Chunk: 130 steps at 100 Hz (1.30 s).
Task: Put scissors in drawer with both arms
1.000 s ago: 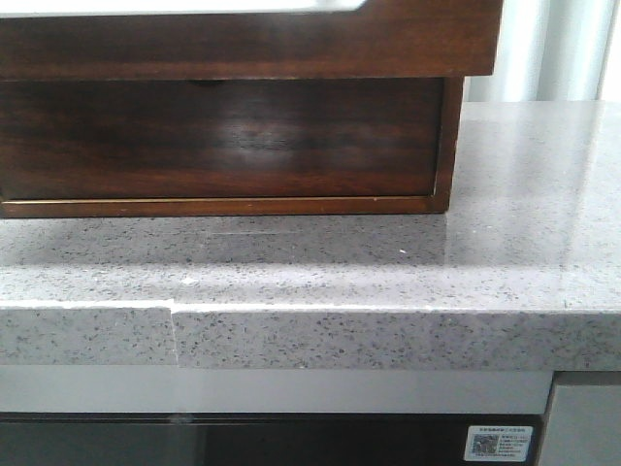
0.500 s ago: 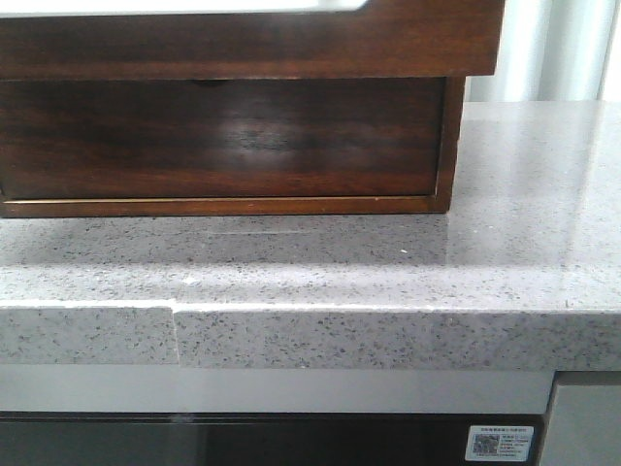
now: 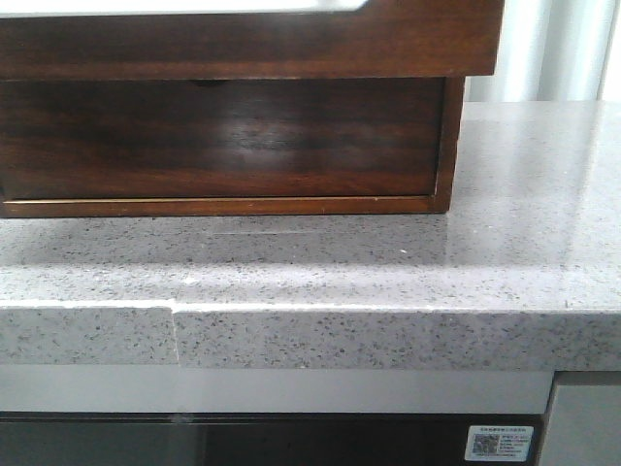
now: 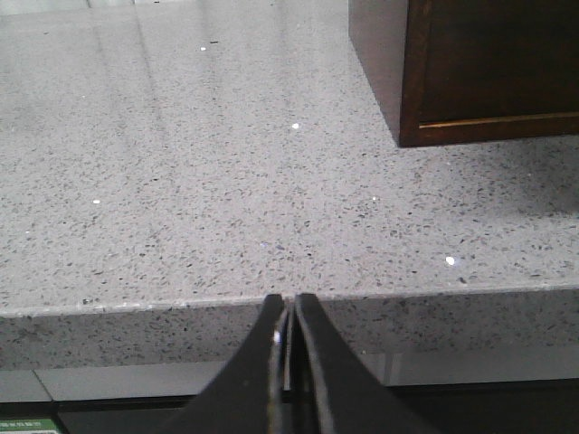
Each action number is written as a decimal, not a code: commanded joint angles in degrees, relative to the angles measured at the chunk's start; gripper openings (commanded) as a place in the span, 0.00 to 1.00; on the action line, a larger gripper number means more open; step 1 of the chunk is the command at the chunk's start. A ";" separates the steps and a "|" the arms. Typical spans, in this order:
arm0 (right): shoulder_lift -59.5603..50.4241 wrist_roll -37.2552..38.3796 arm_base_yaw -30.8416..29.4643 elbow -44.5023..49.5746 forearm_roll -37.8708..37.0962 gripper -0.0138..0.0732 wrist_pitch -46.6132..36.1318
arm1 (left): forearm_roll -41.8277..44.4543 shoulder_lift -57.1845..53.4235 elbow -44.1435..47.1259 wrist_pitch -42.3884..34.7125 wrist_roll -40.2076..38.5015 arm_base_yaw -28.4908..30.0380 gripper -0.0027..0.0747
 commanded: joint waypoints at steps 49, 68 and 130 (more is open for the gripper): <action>0.57 52.31 -31.84 0.41 -33.57 0.08 -8.66 | -0.12 -1.67 1.31 -2.06 -0.59 -0.02 0.01; 0.26 53.18 -41.02 0.41 -31.21 0.08 0.04 | -0.12 -1.67 1.31 -2.06 -0.59 -0.02 0.01; -3.35 46.04 -44.00 0.51 -26.44 0.08 15.15 | -0.12 -1.67 1.31 -2.28 -0.59 -0.02 0.01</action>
